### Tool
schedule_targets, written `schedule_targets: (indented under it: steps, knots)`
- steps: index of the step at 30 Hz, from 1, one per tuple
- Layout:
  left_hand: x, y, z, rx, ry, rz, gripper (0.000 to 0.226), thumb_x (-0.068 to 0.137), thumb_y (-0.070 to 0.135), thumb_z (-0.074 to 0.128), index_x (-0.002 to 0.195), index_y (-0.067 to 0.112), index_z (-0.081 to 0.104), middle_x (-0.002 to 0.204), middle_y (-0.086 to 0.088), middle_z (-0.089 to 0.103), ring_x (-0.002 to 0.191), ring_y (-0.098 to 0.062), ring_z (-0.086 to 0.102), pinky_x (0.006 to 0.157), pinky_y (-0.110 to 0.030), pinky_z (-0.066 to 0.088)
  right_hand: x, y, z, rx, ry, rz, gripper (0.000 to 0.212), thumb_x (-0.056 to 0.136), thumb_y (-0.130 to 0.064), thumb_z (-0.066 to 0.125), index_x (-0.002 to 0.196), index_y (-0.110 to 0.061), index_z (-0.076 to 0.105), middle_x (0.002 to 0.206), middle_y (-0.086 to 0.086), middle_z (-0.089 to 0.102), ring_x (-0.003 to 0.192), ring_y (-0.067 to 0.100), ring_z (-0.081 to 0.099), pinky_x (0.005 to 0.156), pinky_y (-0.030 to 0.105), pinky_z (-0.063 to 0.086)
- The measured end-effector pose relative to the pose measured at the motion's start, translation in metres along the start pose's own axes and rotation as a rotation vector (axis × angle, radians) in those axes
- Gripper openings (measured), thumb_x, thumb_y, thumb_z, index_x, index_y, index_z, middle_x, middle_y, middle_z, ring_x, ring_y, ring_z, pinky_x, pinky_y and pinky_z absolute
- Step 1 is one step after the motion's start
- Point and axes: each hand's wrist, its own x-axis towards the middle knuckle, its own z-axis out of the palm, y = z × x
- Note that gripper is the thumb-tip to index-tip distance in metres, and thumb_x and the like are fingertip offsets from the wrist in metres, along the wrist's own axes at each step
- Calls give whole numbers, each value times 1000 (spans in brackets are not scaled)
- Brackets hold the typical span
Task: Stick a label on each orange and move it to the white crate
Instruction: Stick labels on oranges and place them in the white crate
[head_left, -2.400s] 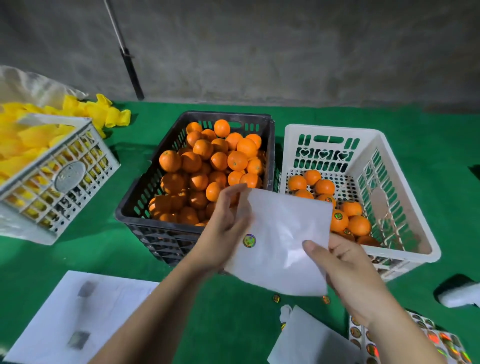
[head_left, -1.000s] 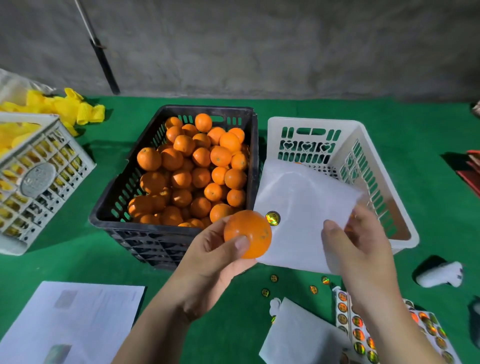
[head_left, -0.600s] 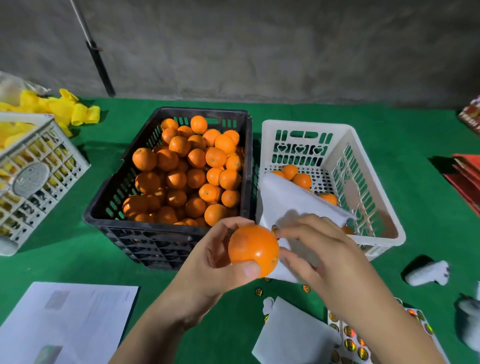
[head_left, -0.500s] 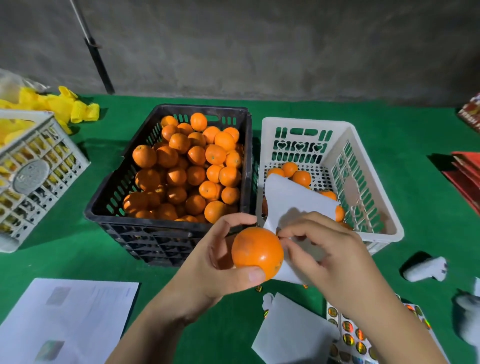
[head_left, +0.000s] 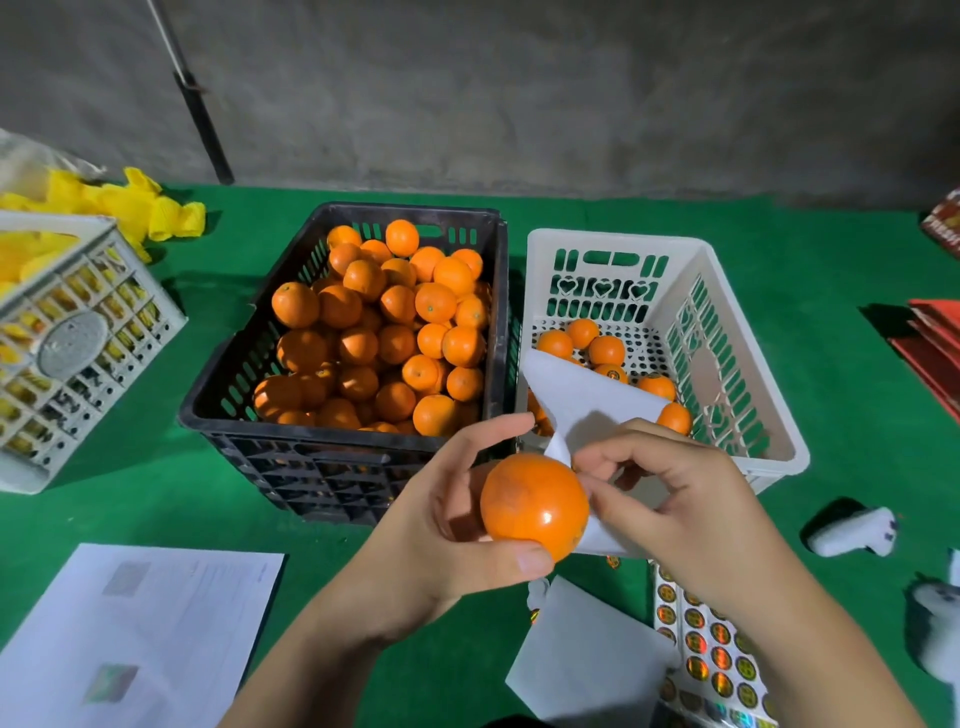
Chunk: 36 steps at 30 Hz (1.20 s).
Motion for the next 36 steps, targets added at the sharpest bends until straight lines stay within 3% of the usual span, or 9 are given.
schedule_targets:
  steps: [3,4,7,11,15,20,24,30,36]
  knots:
    - [-1,0,2,35,-25,-7,92,69,23,92,145,53,50,129,12,70,114,-22,73,88,-26,60,-1,2,2,77,16,59,15,89,-6,77,90,-21,79,86,-3,72,84,16,67,80,32,54]
    - [-1,0,2,39,-29,-3,93,70,23,92,146,53,49,131,10,70,116,-23,73,89,-27,60,-2,2,2,116,8,69,8,88,-14,79,92,-21,79,87,-3,73,85,17,67,81,32,55]
    - [-1,-1,2,47,-16,15,92,73,19,92,148,50,48,132,8,70,118,-24,72,90,-28,59,-6,2,4,188,10,95,19,81,-34,77,97,-23,79,90,-3,73,87,19,68,84,32,56]
    - [-2,-3,3,83,-36,21,94,77,16,94,152,47,44,139,3,67,125,-25,69,98,-31,58,-6,6,12,217,47,115,17,87,-12,81,92,-28,79,87,-1,74,82,16,69,79,26,56]
    - [-1,-4,2,89,-21,32,94,77,20,94,152,45,44,141,2,66,127,-27,67,99,-36,58,-6,3,12,293,71,146,14,83,-34,74,95,-34,81,89,-5,78,83,10,72,77,19,55]
    - [0,-6,4,77,-21,26,91,78,19,93,151,45,46,142,1,66,127,-26,67,97,-33,58,-7,6,13,27,107,14,12,91,-15,76,99,-20,82,88,-6,74,86,13,69,79,28,55]
    - [0,-5,6,104,-2,32,89,77,20,93,149,47,48,140,6,66,125,-21,68,96,-25,57,-8,6,17,-111,172,-79,16,89,0,78,99,-11,82,89,-5,71,85,9,65,77,21,51]
    - [-1,-3,8,133,-3,30,87,78,20,93,148,48,49,140,7,66,126,-19,68,97,-27,57,-9,10,19,-175,192,-156,16,89,4,78,97,-9,80,89,-3,69,83,10,64,74,24,50]
    - [-2,-2,7,158,-13,17,88,78,26,93,148,50,47,141,8,65,125,-19,68,101,-32,58,-9,11,18,-223,216,-202,8,91,-8,71,94,-7,78,88,-3,67,80,12,61,69,27,50]
